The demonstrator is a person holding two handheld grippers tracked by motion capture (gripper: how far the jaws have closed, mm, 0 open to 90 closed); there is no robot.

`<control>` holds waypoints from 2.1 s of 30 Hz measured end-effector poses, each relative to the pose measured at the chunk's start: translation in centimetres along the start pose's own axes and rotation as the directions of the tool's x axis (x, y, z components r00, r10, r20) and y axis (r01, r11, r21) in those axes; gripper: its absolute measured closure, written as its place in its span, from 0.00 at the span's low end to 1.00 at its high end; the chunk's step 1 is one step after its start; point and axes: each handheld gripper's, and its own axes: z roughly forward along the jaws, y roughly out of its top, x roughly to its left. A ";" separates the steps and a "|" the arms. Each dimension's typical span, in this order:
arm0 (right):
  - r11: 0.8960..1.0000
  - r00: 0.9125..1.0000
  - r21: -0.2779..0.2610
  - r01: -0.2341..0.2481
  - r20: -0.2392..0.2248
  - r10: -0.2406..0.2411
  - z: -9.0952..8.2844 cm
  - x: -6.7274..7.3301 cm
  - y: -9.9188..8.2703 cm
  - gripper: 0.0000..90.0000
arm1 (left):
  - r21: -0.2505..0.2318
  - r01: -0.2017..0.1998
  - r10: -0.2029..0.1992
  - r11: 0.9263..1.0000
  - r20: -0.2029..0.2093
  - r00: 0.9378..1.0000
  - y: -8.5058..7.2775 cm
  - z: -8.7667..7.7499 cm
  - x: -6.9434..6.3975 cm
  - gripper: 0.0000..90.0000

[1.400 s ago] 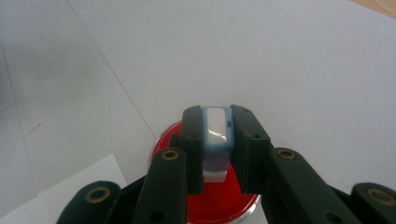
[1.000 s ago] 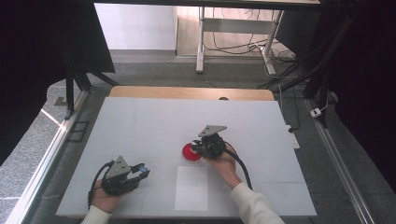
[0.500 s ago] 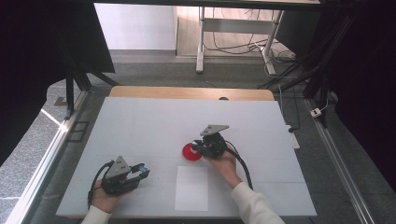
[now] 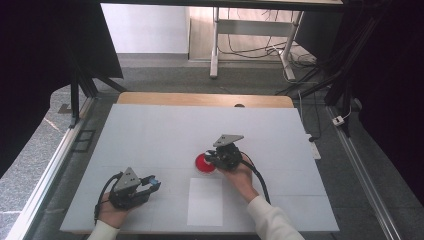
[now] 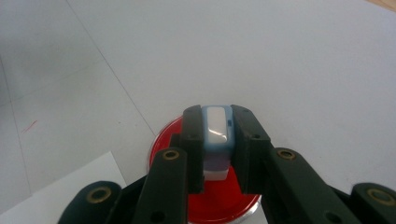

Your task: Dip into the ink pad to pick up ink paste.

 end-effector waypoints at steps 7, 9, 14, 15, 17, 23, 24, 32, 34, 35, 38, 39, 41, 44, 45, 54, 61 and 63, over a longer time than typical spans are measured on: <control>1.000 1.000 -0.003 0.007 0.007 -0.007 0.0 0.1 0.0 0.83 | 0.003 0.000 0.000 1.000 0.002 1.000 0.0 0.0 0.0 0.71; 1.000 1.000 -0.002 0.000 0.004 0.000 0.0 0.1 0.0 0.83 | 0.002 0.000 0.000 1.000 0.002 1.000 0.0 0.0 0.0 0.71; 1.000 1.000 -0.004 -0.001 0.004 0.001 -0.1 0.0 0.0 0.83 | 0.000 0.002 -0.002 1.000 0.000 1.000 0.0 0.0 0.1 0.71; 1.000 1.000 -0.010 -0.007 0.004 0.007 -0.1 0.0 0.0 0.83 | -0.001 0.002 -0.002 1.000 0.001 1.000 0.0 0.0 0.1 0.71; 1.000 1.000 -0.019 -0.020 0.000 0.020 -0.3 -0.2 0.1 0.83 | -0.002 0.003 -0.003 1.000 0.000 1.000 0.0 -0.1 0.1 0.71; 0.997 0.998 -0.040 -0.059 -0.020 0.058 -0.6 -0.6 0.1 0.83 | -0.003 0.003 -0.003 1.000 0.000 1.000 -0.1 -0.1 0.2 0.71; 0.997 0.998 -0.046 -0.059 -0.022 0.058 -0.7 -0.5 0.1 0.83 | -0.003 0.003 -0.003 1.000 0.000 1.000 -0.1 -0.1 0.2 0.71; 0.998 0.999 -0.063 -0.024 -0.028 0.022 -1.2 0.2 0.8 0.83 | -0.002 0.002 -0.002 1.000 0.000 1.000 -0.1 -0.1 0.2 0.71; 0.998 0.999 -0.064 -0.019 -0.032 0.017 -1.3 0.3 0.8 0.83 | -0.002 0.002 -0.002 1.000 0.000 1.000 -0.1 -0.1 0.2 0.71; 0.998 0.999 -0.064 -0.018 -0.034 0.016 -1.3 0.4 0.9 0.83 | -0.002 0.002 -0.002 1.000 0.000 1.000 -0.1 -0.1 0.2 0.71; 0.999 0.999 -0.051 -0.006 -0.032 0.004 -1.1 0.5 0.9 0.83 | -0.002 0.002 -0.002 1.000 0.000 1.000 0.0 -0.1 0.2 0.71; 0.999 1.000 -0.048 -0.002 -0.031 0.000 -1.1 0.6 0.9 0.83 | -0.002 0.002 -0.002 1.000 0.000 1.000 0.0 -0.1 0.2 0.71; 0.999 0.999 -0.043 0.007 -0.031 -0.009 -1.0 0.7 0.9 0.83 | 0.000 0.003 -0.003 1.000 0.000 1.000 0.0 0.0 0.2 0.71; 0.999 1.000 -0.038 0.017 -0.022 -0.018 -1.1 0.8 1.0 0.83 | -0.002 0.002 -0.002 1.000 0.001 1.000 -0.1 -0.1 0.2 0.71; 0.999 1.000 -0.047 0.015 -0.027 -0.016 -1.1 0.8 1.0 0.83 | -0.002 0.003 -0.003 1.000 0.001 1.000 -0.1 -0.1 0.2 0.71; 1.000 0.999 -0.006 0.029 -0.017 -0.029 -0.5 0.9 0.7 0.83 | 0.000 0.000 0.000 1.000 -0.001 1.000 -0.1 0.0 0.2 0.71; 0.999 0.999 0.011 0.048 -0.013 -0.047 -0.1 1.1 0.6 0.83 | 0.000 0.001 -0.001 1.000 0.000 1.000 -0.1 -0.1 0.2 0.71; 0.999 0.999 0.014 0.046 -0.011 -0.045 -0.2 1.0 0.6 0.83 | 0.000 -0.001 0.001 1.000 0.001 1.000 -0.1 -0.1 0.2 0.71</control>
